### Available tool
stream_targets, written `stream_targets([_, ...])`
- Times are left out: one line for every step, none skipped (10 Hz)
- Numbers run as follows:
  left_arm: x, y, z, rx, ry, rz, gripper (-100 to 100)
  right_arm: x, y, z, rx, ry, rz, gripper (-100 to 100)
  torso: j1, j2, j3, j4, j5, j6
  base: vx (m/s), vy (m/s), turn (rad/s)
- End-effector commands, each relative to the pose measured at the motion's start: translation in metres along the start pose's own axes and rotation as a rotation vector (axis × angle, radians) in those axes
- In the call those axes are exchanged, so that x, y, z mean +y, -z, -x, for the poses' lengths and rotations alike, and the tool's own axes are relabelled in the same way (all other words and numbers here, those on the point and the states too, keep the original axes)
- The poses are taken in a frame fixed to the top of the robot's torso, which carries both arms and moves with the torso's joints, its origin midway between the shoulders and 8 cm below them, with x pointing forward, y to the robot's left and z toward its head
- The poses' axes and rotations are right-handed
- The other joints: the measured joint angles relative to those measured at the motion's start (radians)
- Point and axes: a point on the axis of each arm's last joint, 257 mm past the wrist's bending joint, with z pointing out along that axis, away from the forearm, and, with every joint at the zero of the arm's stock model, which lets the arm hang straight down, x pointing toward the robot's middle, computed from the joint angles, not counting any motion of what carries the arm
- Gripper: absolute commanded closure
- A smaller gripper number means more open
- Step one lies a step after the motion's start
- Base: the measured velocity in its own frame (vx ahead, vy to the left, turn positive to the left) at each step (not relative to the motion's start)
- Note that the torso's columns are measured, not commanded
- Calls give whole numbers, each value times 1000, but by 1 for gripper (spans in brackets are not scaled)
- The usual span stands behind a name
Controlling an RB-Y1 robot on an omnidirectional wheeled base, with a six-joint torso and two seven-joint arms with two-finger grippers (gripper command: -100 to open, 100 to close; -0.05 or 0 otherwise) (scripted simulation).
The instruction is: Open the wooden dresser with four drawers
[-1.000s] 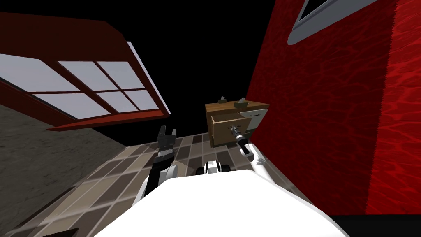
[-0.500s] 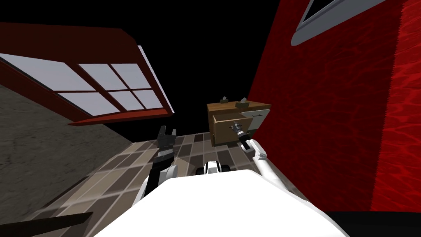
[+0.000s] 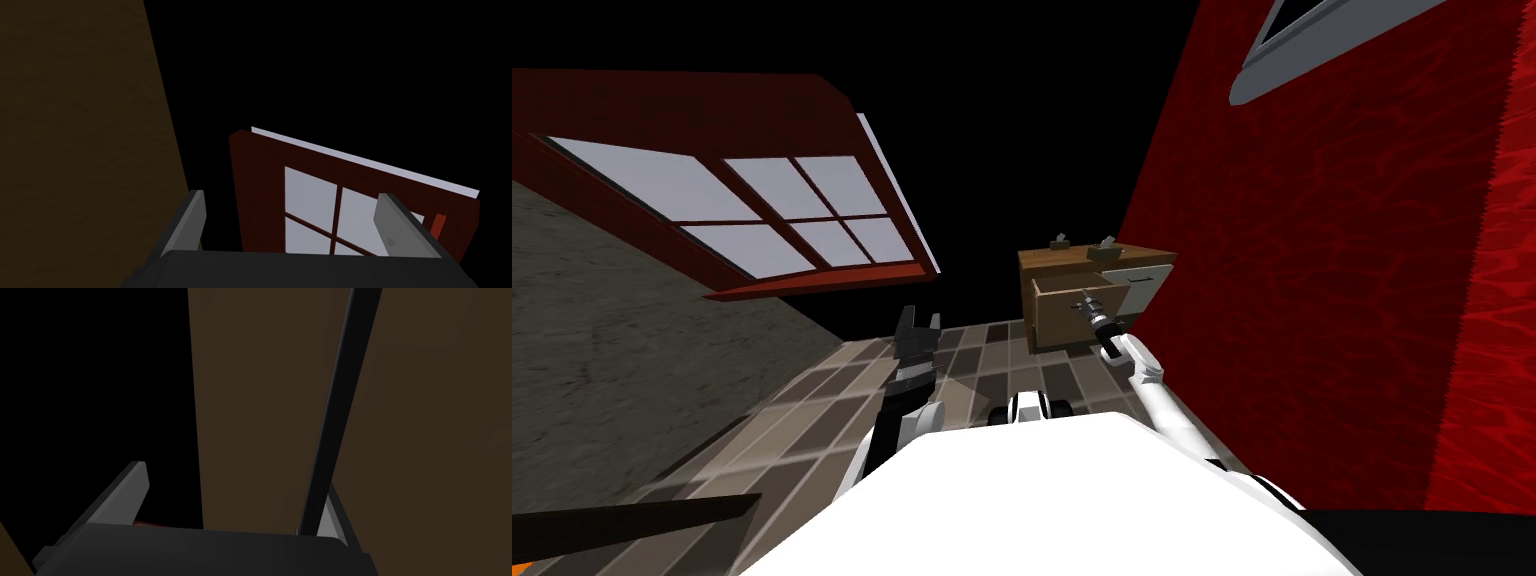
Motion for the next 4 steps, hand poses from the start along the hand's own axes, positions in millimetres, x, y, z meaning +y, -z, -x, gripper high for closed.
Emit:
stream_targets([0, 0, 0, 0, 0, 0, 0, 1, 0, 0, 1, 0, 2, 0, 0, -1, 0, -1, 0, 0, 0, 0, 0])
stream_targets([0, 0, 0, 0, 0, 0, 0, 2, 1, 0, 1, 0, 4, 0, -1, -1, -1, -1, -1, 0, 0, 0, 0])
stream_targets([0, 0, 0, 0, 0, 0, 0, 2, 1, -1, 2, 0, 5, 0, -1, -1, -1, -1, -1, 0, 0, 0, 0])
stream_targets([0, 0, 0, 0, 0, 0, 0, 3, 1, -1, 2, 0, 5, 0, -1, -1, -1, -2, -1, 0, 0, 0, 0])
